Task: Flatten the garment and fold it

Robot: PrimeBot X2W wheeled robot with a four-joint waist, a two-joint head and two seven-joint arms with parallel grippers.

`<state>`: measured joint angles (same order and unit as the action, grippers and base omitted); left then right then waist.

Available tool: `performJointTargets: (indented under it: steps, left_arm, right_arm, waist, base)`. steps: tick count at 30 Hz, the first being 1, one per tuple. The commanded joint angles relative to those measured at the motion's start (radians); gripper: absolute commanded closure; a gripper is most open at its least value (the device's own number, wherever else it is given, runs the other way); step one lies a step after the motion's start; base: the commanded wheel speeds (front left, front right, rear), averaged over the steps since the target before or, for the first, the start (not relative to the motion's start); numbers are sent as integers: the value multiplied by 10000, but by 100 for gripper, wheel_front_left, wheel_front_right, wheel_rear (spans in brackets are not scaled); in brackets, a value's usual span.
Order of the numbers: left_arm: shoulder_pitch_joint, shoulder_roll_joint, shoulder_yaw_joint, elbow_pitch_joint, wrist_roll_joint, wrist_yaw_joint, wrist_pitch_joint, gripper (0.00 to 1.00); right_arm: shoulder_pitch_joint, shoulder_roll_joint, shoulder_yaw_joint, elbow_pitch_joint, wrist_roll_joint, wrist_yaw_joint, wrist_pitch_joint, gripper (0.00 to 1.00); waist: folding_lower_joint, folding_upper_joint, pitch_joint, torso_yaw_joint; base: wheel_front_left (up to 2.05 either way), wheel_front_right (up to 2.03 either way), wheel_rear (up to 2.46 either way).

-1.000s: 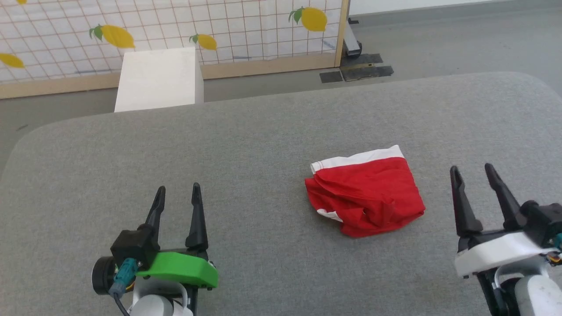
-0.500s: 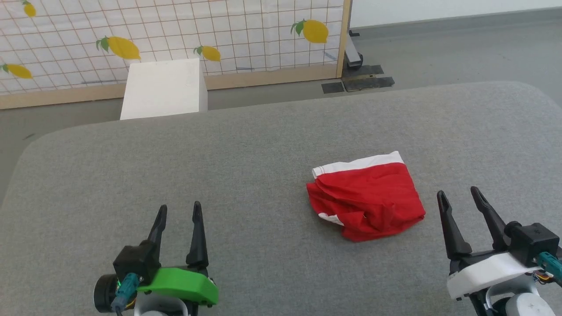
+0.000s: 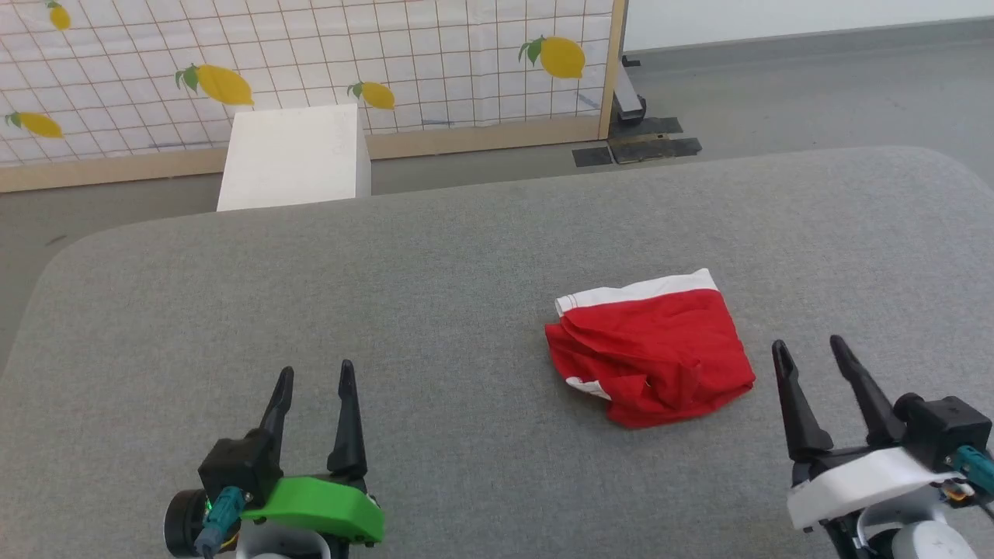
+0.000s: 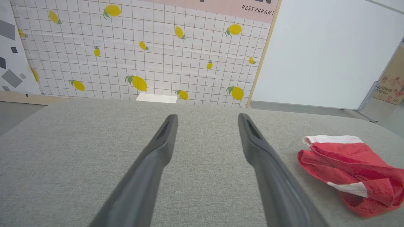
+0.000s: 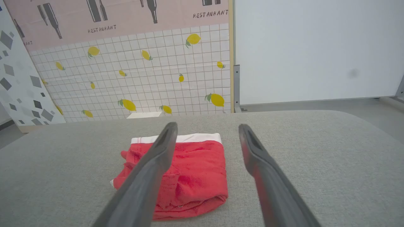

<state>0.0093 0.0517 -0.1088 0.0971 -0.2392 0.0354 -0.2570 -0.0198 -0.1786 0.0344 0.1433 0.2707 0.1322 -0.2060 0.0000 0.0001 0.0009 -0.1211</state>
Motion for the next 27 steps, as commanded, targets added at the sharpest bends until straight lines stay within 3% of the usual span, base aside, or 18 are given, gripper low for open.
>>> performJointTargets:
  steps: [1,4,8,9,10,17,27]
  left_arm:
    - [65,-15,24,-30,-103,24,-47,0]
    - [27,-15,19,-100,-97,58,-47,0]
    - [-128,-15,53,-199,-24,85,-47,0]
    - [-338,-15,7,-272,-1,107,-47,0]
    - [-539,-15,-97,-343,41,140,-47,0]
    - [-884,-15,-287,-512,79,312,-47,0]
    - [-1003,-15,-424,-632,37,454,-47,0]
  right_arm:
    - [50,172,29,52,548,-15,161,0]
    - [-205,508,-235,177,2469,-15,1017,0]
    - [-931,672,-1099,613,5612,-15,3028,0]
    - [-1669,345,-1924,1536,6929,-15,4741,0]
    - [-2406,58,-2543,2575,7248,-15,5864,0]
    - [-4224,-367,-3638,5074,7038,-15,7987,0]
    - [-5412,-487,-4008,6739,6187,-15,10014,0]
  waist:
    - [0,-1,42,10]
    - [0,-1,157,47]
    - [0,-1,400,191]
    - [0,-1,688,441]
    - [0,-1,967,717]
    - [0,-1,1637,1425]
    - [0,-1,2014,2206]
  base:
    - [0,0,0]
    - [0,0,0]
    - [0,0,0]
    - [0,0,0]
    - [0,0,0]
    - [0,0,0]
    - [0,0,0]
